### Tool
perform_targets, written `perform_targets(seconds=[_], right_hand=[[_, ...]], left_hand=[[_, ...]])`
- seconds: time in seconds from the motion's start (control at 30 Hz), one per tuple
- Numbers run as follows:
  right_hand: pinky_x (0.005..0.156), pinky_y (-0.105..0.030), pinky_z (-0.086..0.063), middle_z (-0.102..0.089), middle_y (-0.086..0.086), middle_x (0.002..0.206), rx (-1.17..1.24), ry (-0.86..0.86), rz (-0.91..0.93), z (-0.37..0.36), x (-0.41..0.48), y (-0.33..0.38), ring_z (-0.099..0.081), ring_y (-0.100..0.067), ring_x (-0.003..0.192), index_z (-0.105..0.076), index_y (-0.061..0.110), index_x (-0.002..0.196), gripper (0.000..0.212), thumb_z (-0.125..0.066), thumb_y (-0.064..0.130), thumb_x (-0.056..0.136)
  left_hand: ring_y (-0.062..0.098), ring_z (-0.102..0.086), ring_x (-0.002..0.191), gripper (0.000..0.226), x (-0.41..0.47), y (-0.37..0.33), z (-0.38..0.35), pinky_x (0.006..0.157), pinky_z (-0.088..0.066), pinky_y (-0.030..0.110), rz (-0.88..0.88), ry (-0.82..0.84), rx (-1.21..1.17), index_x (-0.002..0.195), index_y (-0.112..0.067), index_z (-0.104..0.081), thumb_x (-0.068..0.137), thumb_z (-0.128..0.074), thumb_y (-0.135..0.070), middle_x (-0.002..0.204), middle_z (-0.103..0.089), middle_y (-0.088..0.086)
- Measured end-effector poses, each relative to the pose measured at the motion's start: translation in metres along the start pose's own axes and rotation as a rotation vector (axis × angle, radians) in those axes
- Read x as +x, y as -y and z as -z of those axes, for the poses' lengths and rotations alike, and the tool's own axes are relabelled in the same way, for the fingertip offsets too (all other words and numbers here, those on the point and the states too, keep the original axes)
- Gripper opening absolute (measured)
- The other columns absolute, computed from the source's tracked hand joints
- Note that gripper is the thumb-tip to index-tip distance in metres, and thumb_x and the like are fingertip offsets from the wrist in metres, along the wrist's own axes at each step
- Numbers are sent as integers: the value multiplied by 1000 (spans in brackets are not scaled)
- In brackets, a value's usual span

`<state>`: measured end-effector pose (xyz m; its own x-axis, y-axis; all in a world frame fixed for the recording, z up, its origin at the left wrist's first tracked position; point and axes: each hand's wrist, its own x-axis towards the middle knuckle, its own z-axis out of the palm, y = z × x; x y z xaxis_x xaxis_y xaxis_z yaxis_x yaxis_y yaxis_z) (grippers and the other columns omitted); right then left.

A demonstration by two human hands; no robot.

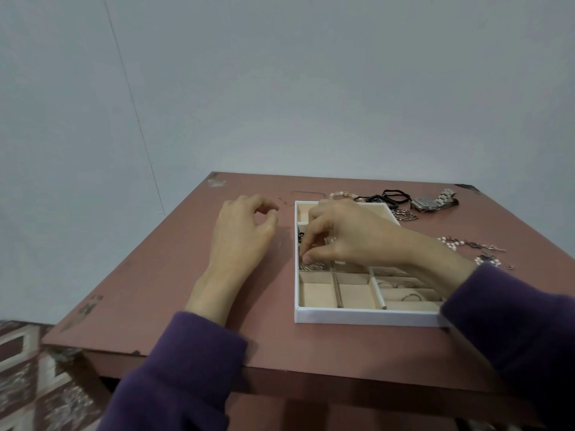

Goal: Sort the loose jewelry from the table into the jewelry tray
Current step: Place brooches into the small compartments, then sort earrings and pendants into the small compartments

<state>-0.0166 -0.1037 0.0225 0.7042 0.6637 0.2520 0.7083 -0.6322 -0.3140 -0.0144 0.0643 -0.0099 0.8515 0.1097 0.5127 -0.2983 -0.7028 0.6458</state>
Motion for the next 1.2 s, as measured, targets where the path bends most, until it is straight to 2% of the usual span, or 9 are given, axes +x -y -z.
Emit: perform_targets(seconds=[0.17, 0.33, 0.5, 0.6, 0.67, 0.73, 0.83, 1.03, 1.2], right_hand=[[71, -27, -41, -44, 14, 65, -115, -6, -1, -7, -3, -1, -43, 5, 72, -71, 25, 75, 2, -72, 26, 76], [72, -24, -38, -45, 14, 66, -166, -15, -4, -7, -3, -3, -40, 8, 74, -69, 25, 80, 5, -70, 29, 77], [72, -26, -39, -55, 8, 69, -106, -114, -46, 12, -19, -11, -47, -4, 73, -69, 22, 83, 5, -70, 21, 79], [66, -14, -37, -58, 8, 70, -93, -204, -96, 31, -44, -21, -51, -8, 74, -71, 21, 84, 4, -71, 23, 80], [65, -9, -37, -60, 9, 71, -72, -254, -179, 44, -66, -29, -52, -3, 76, -71, 23, 83, 3, -70, 21, 81], [63, -9, -37, -62, 9, 72, -37, -299, -272, 54, -89, -44, -53, 2, 72, -71, 24, 82, 5, -69, 19, 80], [63, -18, -41, -66, 6, 72, 47, -402, -381, 66, -122, -70, -56, -4, 64, -71, 30, 79, 8, -68, 22, 80], [58, -11, -39, -65, 1, 73, 163, -579, -540, 64, -157, -103, -47, -3, 58, -70, 31, 76, 25, -64, 8, 83], [58, -16, -41, -67, -4, 77, 157, -641, -601, 56, -162, -118, -48, -2, 57, -69, 33, 73, 32, -58, 5, 82]], left_hand=[[21, -55, 101, 18, 0, 0, 0, 79, -37, 26, -9, 0, 4, 92, -22, -70, 86, -54, -15, 93, -65, -7], [22, -56, 96, 18, -1, -1, 1, 78, -38, 27, -14, 0, 5, 92, -22, -70, 86, -54, -15, 89, -60, -10], [20, -55, 93, 17, -4, -7, 0, 78, -40, 29, -21, -1, -28, 92, -23, -69, 85, -55, -16, 91, -61, -12], [17, -55, 92, 19, -9, -20, 1, 84, -45, 33, -23, -11, -89, 93, -25, -69, 85, -54, -17, 90, -61, -15], [17, -55, 95, 19, -10, -32, -1, 84, -43, 32, -62, 11, -84, 95, -25, -69, 86, -54, -18, 90, -62, -14], [17, -54, 97, 18, -11, -51, -5, 84, -42, 31, -114, 53, -96, 97, -24, -69, 86, -56, -19, 94, -64, -11], [13, -53, 99, 18, -17, -85, -21, 85, -42, 30, -212, 158, -132, 100, -25, -69, 88, -56, -23, 97, -66, -13], [12, -54, 97, 19, -28, -142, -81, 85, -42, 28, -429, 408, -70, 100, -24, -69, 86, -58, -18, 103, -69, -8], [13, -58, 99, 23, -26, -157, -117, 89, -46, 29, -443, 545, 44, 101, -20, -70, 85, -57, -10, 104, -70, -3]])
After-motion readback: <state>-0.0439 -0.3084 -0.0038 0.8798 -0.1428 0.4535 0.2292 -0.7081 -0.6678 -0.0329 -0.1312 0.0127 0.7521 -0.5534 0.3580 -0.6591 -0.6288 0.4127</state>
